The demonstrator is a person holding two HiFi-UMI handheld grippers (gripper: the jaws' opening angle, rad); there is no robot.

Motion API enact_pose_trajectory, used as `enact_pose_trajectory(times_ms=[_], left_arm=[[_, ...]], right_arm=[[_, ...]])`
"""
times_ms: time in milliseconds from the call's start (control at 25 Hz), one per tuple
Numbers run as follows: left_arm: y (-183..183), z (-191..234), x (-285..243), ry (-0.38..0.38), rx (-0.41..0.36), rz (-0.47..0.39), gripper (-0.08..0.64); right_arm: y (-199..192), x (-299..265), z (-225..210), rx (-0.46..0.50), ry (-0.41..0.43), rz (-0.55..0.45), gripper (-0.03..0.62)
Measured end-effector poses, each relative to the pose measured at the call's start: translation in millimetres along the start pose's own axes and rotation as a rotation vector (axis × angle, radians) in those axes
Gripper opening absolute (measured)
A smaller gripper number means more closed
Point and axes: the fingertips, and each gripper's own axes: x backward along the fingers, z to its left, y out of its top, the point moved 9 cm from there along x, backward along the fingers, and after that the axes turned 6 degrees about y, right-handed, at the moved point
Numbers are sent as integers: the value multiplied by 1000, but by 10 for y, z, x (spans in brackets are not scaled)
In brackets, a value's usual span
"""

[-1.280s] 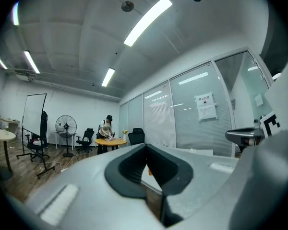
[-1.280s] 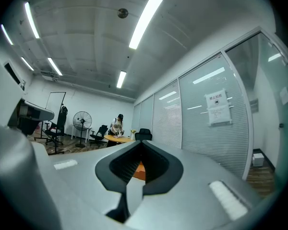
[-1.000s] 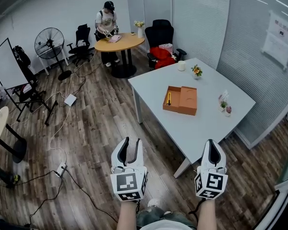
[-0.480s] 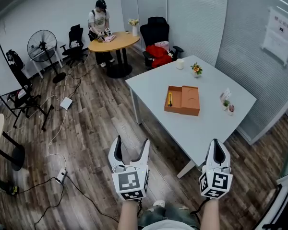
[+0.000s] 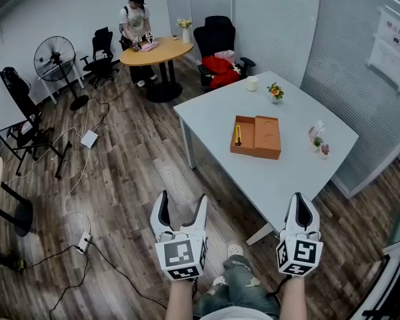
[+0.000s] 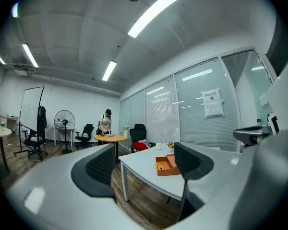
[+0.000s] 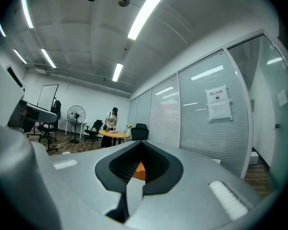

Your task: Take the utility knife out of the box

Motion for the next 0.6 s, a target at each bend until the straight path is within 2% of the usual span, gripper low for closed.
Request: enact_pose_trajectory(times_ms=[240, 600], left_arm=[[-27, 21, -234, 11, -4, 10, 376], [-48, -45, -892, 25, -11, 13, 376]], right_arm=[[-49, -277, 10, 12, 21, 10, 26], [-103, -967, -200, -3, 23, 7, 26]])
